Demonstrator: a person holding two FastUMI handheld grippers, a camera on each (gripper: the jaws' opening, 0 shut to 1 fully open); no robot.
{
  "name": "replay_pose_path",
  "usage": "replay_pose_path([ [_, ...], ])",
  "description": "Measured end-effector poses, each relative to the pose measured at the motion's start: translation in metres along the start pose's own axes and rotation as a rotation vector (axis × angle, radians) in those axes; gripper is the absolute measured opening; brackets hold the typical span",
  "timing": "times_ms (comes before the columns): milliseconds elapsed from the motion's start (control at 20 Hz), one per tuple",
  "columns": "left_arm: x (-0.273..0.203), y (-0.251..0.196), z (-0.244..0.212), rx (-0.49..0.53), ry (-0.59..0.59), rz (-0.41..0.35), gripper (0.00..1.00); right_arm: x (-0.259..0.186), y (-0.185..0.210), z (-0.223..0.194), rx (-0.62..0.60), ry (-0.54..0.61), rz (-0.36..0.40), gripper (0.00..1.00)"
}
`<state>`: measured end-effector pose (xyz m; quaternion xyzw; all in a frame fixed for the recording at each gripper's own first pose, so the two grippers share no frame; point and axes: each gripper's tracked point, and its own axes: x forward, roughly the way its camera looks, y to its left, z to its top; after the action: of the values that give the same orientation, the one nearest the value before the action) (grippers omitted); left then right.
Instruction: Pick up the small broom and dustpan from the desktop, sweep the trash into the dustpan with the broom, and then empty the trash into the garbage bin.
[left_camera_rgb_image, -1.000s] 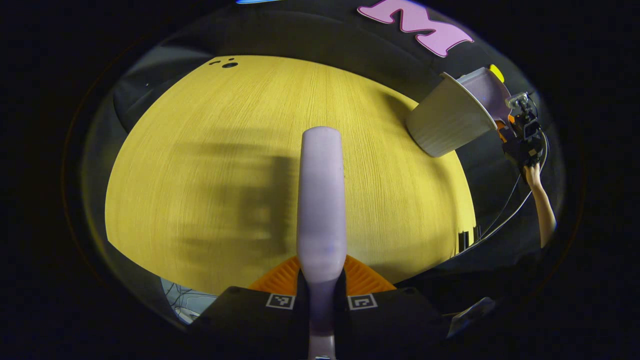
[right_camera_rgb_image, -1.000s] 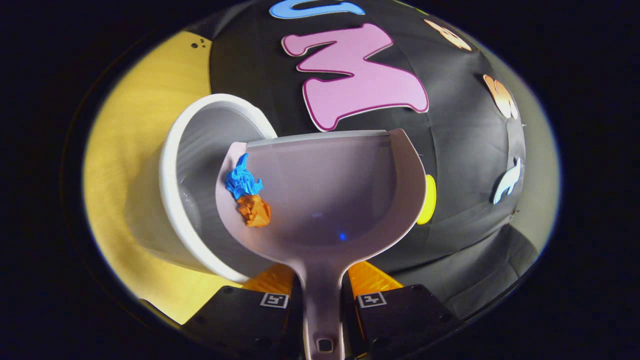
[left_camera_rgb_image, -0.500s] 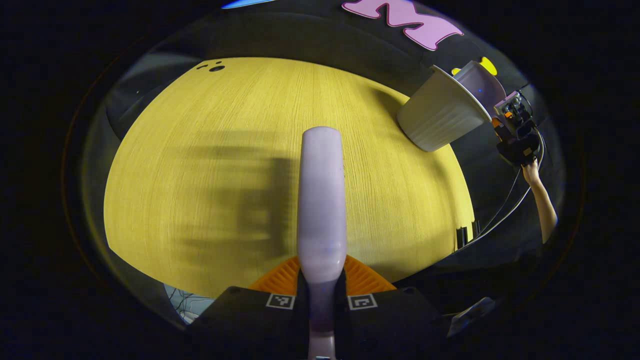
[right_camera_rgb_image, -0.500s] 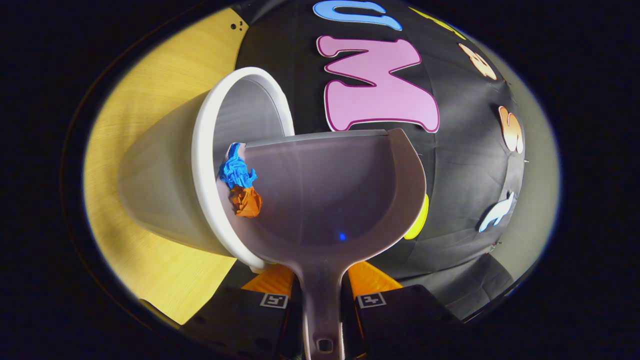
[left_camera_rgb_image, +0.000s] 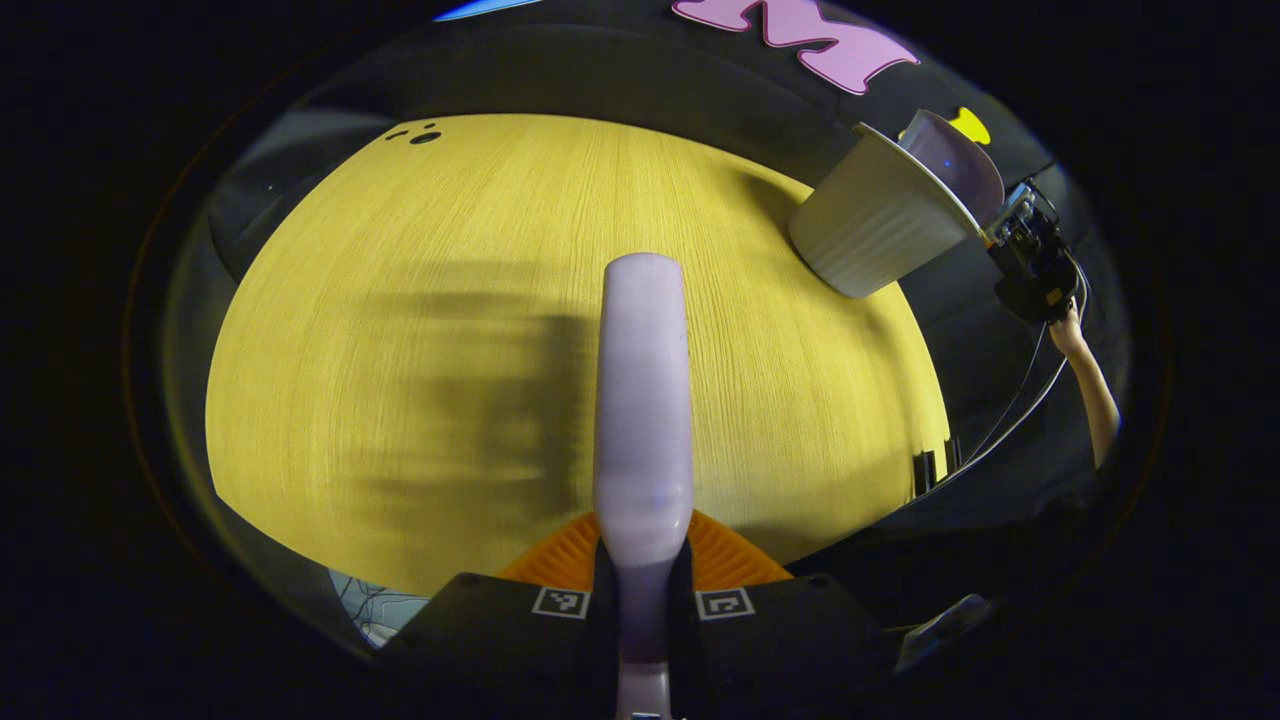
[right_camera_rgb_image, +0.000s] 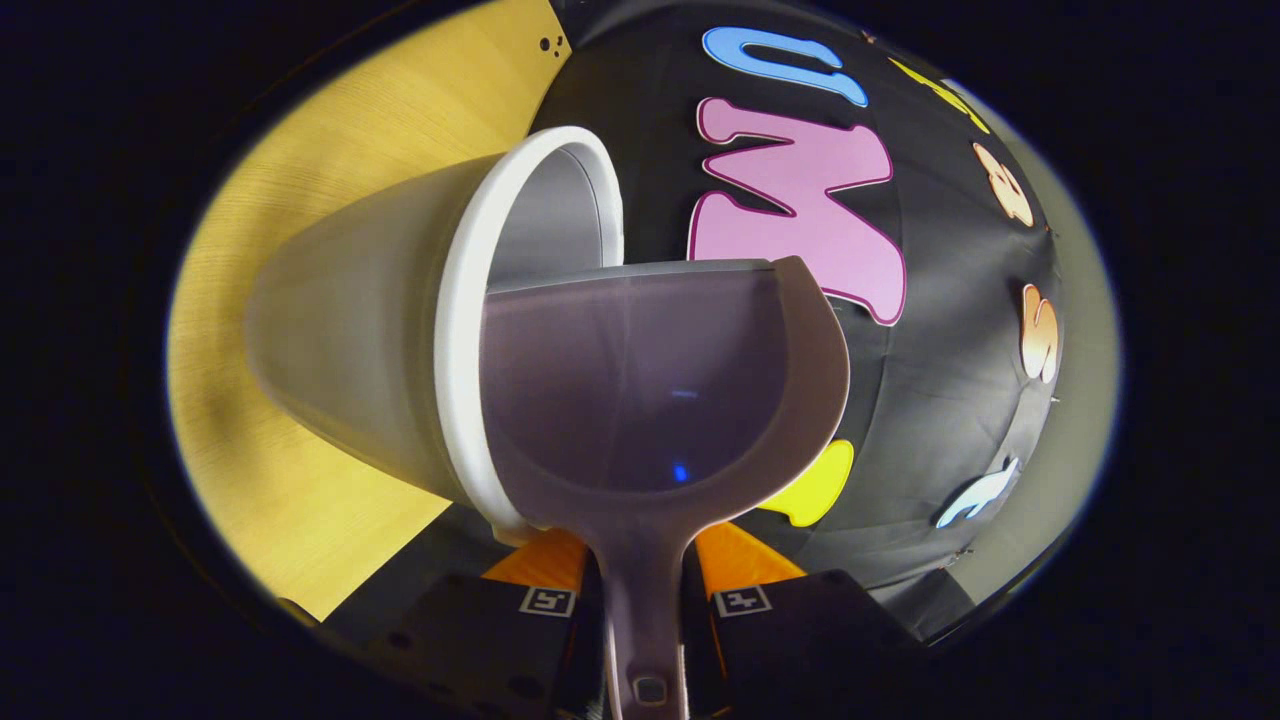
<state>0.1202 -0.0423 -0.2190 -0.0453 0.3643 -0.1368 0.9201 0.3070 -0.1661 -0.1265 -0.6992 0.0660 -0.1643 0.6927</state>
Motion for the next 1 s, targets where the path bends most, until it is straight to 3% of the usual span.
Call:
replay_pose_path([
  [100,-0.001,-0.003,0.002,0.010,-0.005,0.002,0.26,0.000,0.002,-0.002,0.050,0.020,0.030,0.39],
  [300,-0.006,-0.007,0.009,-0.006,-0.042,0.013,0.24,-0.010,-0.008,0.002,0.202,0.040,0.073,0.35],
  [350,-0.009,-0.002,0.016,-0.006,-0.074,0.046,0.24,-0.014,-0.014,0.003,0.230,0.045,0.077,0.39],
  [500,-0.025,0.005,0.041,0.033,-0.190,0.119,0.25,-0.029,-0.031,0.008,0.334,0.063,0.108,0.35],
  [750,-0.052,0.003,0.058,0.028,-0.288,0.117,0.24,-0.068,-0.060,0.022,0.623,0.118,0.176,0.35],
  [1000,-0.061,0.011,0.043,0.025,-0.303,0.121,0.24,-0.110,-0.089,0.052,0.893,0.124,0.257,0.35],
])
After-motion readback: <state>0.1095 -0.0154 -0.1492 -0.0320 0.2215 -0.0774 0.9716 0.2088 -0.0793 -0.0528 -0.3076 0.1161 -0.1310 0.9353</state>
